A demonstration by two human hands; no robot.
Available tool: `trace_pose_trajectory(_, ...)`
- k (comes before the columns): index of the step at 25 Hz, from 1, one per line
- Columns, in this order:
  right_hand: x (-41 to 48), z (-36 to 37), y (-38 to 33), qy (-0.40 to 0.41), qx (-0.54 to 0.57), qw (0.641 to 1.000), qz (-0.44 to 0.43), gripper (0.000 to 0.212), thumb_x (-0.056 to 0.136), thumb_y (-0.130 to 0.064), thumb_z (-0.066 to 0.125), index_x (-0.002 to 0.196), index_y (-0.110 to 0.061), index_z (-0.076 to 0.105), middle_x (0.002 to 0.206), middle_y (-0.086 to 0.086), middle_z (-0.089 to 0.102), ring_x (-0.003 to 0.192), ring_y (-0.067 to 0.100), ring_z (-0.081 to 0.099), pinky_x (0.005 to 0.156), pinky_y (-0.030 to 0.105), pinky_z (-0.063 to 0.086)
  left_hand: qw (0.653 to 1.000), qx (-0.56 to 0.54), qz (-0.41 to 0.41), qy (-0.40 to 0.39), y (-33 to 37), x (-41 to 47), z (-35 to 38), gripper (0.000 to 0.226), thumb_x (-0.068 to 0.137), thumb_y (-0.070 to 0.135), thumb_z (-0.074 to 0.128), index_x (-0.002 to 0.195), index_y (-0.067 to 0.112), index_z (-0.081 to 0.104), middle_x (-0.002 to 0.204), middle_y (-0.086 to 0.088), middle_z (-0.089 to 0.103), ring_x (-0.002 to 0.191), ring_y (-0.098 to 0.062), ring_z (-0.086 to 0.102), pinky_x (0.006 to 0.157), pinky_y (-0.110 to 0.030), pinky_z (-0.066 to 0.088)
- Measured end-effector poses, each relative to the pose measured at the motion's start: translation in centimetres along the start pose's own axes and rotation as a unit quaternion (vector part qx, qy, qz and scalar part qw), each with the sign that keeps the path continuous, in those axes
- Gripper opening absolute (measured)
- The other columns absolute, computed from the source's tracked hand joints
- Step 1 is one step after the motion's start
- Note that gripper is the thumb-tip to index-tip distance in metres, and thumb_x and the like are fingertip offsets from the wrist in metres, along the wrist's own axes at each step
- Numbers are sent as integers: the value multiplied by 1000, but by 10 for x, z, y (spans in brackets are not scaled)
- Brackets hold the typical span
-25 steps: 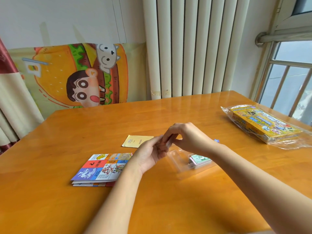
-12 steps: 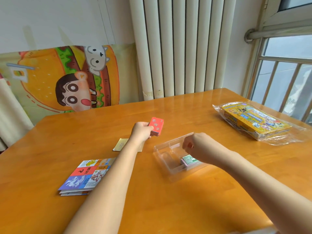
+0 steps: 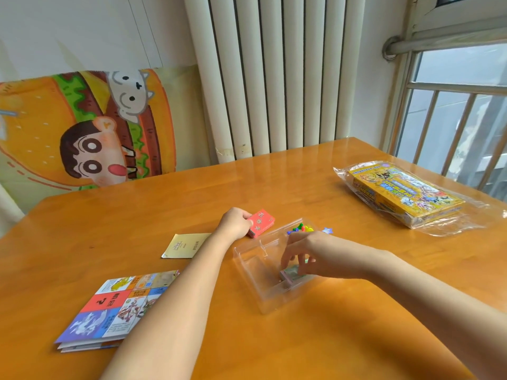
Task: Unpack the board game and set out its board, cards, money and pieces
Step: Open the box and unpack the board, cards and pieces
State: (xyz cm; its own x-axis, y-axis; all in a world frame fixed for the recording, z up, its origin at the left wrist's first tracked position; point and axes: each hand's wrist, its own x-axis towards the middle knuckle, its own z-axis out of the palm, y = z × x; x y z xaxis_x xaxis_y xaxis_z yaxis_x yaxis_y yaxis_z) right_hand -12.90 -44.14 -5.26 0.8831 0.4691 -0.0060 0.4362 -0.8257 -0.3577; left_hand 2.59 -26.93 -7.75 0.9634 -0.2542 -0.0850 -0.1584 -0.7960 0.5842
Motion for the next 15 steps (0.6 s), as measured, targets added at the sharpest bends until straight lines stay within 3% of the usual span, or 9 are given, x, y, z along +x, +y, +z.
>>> trace_pose_trajectory(3,1,-1,-2,-28,5,999,-19,39,86,-3,57,106,-35,68,108,-9,48,78,3,53,73,22,47,999,20,15,36,4,-8,1,31,94,18,54,124,12,62,132,-5,57,120,-20,52,94,-22,37)
trace_pose_trajectory(7,3,-3,-5,-76,-53,995,-44,43,91,-5,54,116,-39,65,111,-14,34,79,-2,44,80,20,39,993,29,95,68,18,-46,-6,33,94,25,54,126,19,58,132,-6,51,120,-20,49,91,-20,33)
trace_pose_trajectory(11,1,-7,-8,-77,-122,986,-79,37,93,-13,55,121,-36,62,123,-6,34,105,7,35,87,13,27,988,89,124,-2,7,-96,1,43,95,31,51,137,23,44,143,-1,38,131,-18,38,106,-25,28)
trace_pose_trajectory(15,-5,-1,-9,-89,-148,982,-70,54,88,-2,42,121,-41,58,138,-8,22,124,13,25,101,33,38,986,75,151,4,-18,-127,21,50,98,17,39,147,20,29,155,4,16,140,-17,24,115,-27,18)
